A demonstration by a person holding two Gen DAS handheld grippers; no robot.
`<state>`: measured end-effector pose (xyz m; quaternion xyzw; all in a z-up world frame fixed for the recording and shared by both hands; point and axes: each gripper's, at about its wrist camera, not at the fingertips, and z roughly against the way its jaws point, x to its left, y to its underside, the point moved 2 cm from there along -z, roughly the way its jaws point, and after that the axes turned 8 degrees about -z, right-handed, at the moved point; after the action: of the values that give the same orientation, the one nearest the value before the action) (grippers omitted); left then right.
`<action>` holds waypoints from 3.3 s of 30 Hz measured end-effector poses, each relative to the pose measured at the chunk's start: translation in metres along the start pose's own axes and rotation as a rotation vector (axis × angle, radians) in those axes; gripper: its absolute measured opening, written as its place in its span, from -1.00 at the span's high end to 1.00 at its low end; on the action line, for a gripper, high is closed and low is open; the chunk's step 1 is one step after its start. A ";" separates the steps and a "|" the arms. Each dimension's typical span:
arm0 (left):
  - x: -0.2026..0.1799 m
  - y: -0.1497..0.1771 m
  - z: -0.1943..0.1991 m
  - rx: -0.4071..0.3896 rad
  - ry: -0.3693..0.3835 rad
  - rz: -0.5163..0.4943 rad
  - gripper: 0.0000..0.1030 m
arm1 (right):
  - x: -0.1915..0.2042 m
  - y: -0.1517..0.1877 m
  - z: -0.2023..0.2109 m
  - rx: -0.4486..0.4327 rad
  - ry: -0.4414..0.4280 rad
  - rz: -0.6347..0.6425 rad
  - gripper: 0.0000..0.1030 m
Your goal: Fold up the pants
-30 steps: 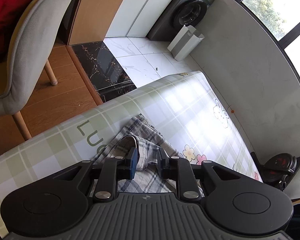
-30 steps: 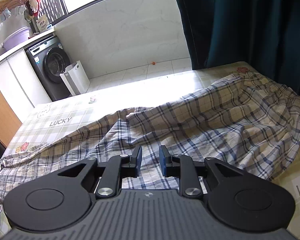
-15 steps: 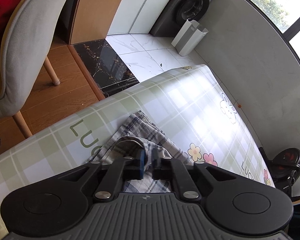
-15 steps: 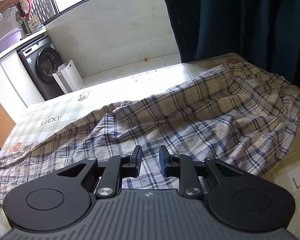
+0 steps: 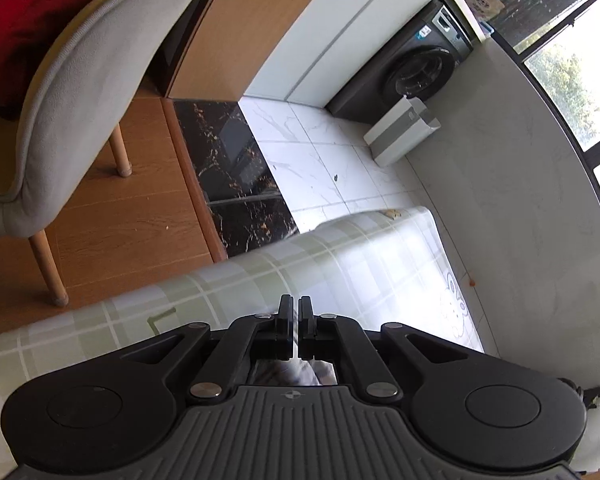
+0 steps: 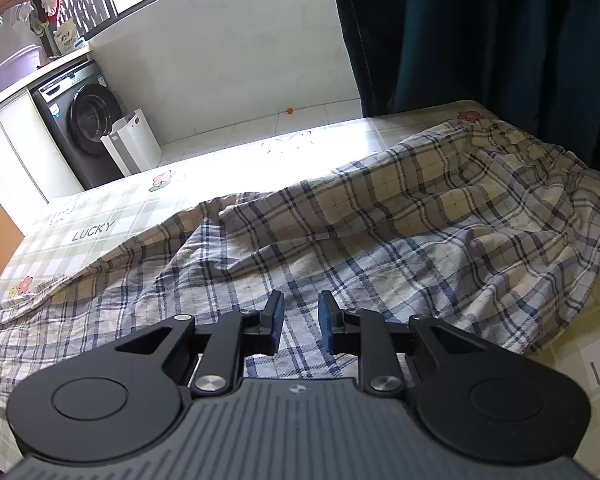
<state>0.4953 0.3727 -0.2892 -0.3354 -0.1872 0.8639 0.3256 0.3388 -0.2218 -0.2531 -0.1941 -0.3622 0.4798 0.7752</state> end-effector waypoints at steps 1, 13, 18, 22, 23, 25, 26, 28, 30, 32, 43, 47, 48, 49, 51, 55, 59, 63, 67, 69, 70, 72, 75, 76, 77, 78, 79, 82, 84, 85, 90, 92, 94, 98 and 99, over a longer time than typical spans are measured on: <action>0.000 -0.002 0.002 -0.012 0.000 -0.005 0.95 | 0.001 0.000 -0.001 0.001 -0.001 0.003 0.57; -0.088 0.083 0.019 0.193 0.209 -0.579 0.94 | 0.011 0.003 -0.013 0.020 -0.023 0.017 0.57; -0.131 0.129 0.017 0.258 0.304 -0.741 0.93 | 0.008 0.002 -0.020 0.024 -0.028 -0.001 0.57; -0.148 0.156 0.005 0.292 0.296 -0.837 0.92 | 0.001 0.006 -0.029 0.053 -0.022 -0.024 0.57; -0.151 0.159 0.001 0.297 0.282 -0.851 0.92 | -0.001 0.007 -0.030 0.058 -0.020 -0.026 0.57; -0.155 0.164 -0.010 0.302 0.262 -0.876 0.92 | -0.004 0.009 -0.032 0.066 -0.018 -0.030 0.58; -0.156 0.165 -0.012 0.297 0.252 -0.889 0.92 | -0.005 0.011 -0.032 0.059 -0.023 -0.028 0.59; -0.160 0.162 -0.015 0.265 0.226 -0.920 0.92 | -0.005 0.012 -0.031 0.054 -0.027 -0.011 0.59; -0.167 0.161 -0.020 0.227 0.194 -0.948 0.92 | -0.004 0.013 -0.031 0.049 -0.025 0.010 0.59; -0.171 0.155 -0.024 0.178 0.161 -0.971 0.92 | -0.003 0.013 -0.031 0.046 -0.023 0.023 0.58; -0.141 0.090 -0.030 0.083 0.046 -0.820 0.91 | -0.004 0.014 -0.030 0.043 -0.033 0.024 0.58; -0.128 0.093 -0.011 0.081 0.060 -0.812 0.79 | -0.005 0.012 -0.027 0.039 -0.037 0.026 0.58; -0.122 0.096 -0.006 0.086 0.065 -0.801 0.71 | -0.006 0.010 -0.025 0.027 -0.035 0.033 0.58; -0.118 0.099 -0.002 0.088 0.067 -0.794 0.69 | -0.006 0.007 -0.022 0.010 -0.031 0.048 0.56; -0.112 0.104 0.003 0.088 0.064 -0.787 0.68 | -0.007 -0.002 -0.019 -0.020 -0.015 0.081 0.46; -0.104 0.114 0.015 0.100 0.056 -0.701 0.58 | -0.018 -0.025 -0.019 -0.059 0.029 0.134 0.43; -0.111 0.131 0.033 0.090 0.065 -0.601 0.45 | -0.037 -0.047 -0.021 -0.089 0.078 0.160 0.43; -0.134 0.154 0.032 0.114 0.124 -0.545 0.45 | -0.057 -0.072 -0.023 -0.121 0.101 0.146 0.43; -0.153 0.176 0.021 0.125 0.118 -0.542 0.46 | -0.063 -0.108 -0.036 -0.150 0.112 0.181 0.43; -0.158 0.183 0.012 0.110 0.091 -0.550 0.46 | -0.065 -0.125 -0.049 -0.140 0.113 0.172 0.43; -0.158 0.183 0.006 0.102 0.072 -0.557 0.46 | -0.067 -0.132 -0.058 -0.134 0.119 0.162 0.42; -0.158 0.187 -0.004 0.108 0.040 -0.550 0.46 | -0.072 -0.142 -0.081 -0.087 0.148 0.141 0.26; -0.156 0.189 -0.009 0.098 0.023 -0.548 0.47 | -0.085 -0.145 -0.114 -0.007 0.210 0.100 0.14; -0.157 0.189 -0.012 0.095 0.021 -0.553 0.47 | -0.089 -0.144 -0.122 0.017 0.228 0.084 0.11; -0.157 0.190 -0.012 0.094 0.019 -0.556 0.47 | -0.094 -0.142 -0.128 0.033 0.237 0.070 0.11; -0.158 0.190 -0.013 0.092 0.017 -0.560 0.47 | -0.096 -0.140 -0.131 0.027 0.239 0.065 0.11; -0.158 0.190 -0.013 0.089 0.015 -0.564 0.47 | -0.097 -0.140 -0.133 0.017 0.245 0.065 0.25; -0.157 0.190 -0.017 0.081 0.015 -0.563 0.47 | -0.097 -0.144 -0.134 -0.023 0.250 0.077 0.88; -0.157 0.191 -0.016 0.078 0.016 -0.565 0.47 | -0.097 -0.149 -0.128 -0.101 0.267 0.068 0.89; -0.157 0.191 -0.015 0.077 0.019 -0.565 0.47 | -0.098 -0.152 -0.125 -0.137 0.278 0.055 0.89; -0.156 0.190 -0.010 0.076 0.021 -0.564 0.48 | -0.104 -0.153 -0.136 -0.135 0.301 0.026 0.89; -0.157 0.190 -0.008 0.076 0.018 -0.570 0.47 | -0.107 -0.151 -0.142 -0.099 0.297 0.024 0.80; -0.157 0.189 -0.008 0.081 0.018 -0.567 0.47 | -0.111 -0.150 -0.132 -0.125 0.271 0.001 0.56; -0.157 0.185 -0.009 0.103 0.020 -0.554 0.47 | -0.122 -0.136 -0.089 -0.175 0.216 0.009 0.37; -0.157 0.184 -0.008 0.110 0.017 -0.548 0.47 | -0.125 -0.130 -0.077 -0.180 0.210 0.018 0.37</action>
<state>0.5092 0.1334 -0.3229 -0.2614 -0.2209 0.7498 0.5663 0.4405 -0.3894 -0.2668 -0.3154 -0.3189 0.4295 0.7838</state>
